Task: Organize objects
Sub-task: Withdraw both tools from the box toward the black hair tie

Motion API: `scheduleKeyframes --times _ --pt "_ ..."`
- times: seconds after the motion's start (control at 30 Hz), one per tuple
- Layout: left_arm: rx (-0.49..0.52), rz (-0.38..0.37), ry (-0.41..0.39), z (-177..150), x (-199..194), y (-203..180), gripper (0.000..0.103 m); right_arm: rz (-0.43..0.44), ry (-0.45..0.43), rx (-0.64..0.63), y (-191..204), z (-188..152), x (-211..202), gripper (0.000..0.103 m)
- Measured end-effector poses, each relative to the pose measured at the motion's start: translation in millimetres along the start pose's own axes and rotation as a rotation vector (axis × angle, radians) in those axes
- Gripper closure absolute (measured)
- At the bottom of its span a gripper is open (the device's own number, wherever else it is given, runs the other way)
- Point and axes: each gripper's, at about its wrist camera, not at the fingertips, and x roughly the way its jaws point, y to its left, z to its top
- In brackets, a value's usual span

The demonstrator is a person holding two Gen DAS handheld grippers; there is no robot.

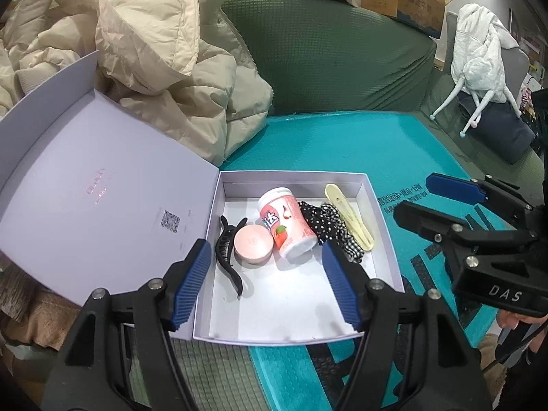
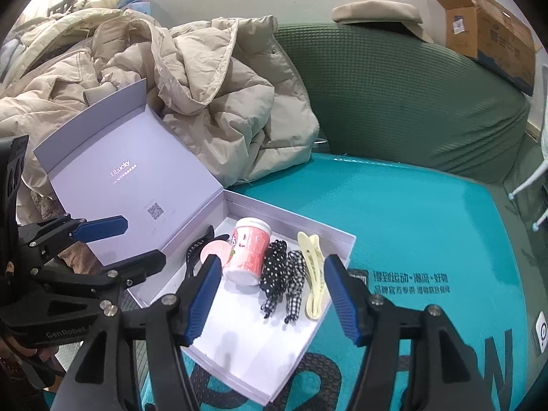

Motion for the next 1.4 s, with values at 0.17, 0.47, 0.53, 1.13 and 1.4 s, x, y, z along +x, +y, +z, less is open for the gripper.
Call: scheduleKeyframes --times 0.17,0.47,0.53,1.13,1.4 --pt "0.013 0.006 -0.005 -6 -11 -7 0.033 -0.012 0.007 0.004 -2 -12 -12 0.036" --pt "0.032 -0.013 0.021 -22 -18 -21 0.03 -0.05 0.026 0.01 -4 -36 -32 0.035" --pt "0.039 -0.019 0.031 -27 -19 -24 0.03 -0.042 0.038 0.016 -4 -42 -34 0.035" --pt "0.086 -0.067 0.093 -60 -16 -49 0.03 -0.054 0.103 0.078 -5 -96 -43 0.035" --pt "0.118 -0.114 0.124 -71 -10 -69 0.03 -0.071 0.121 0.137 -19 -118 -51 0.035"
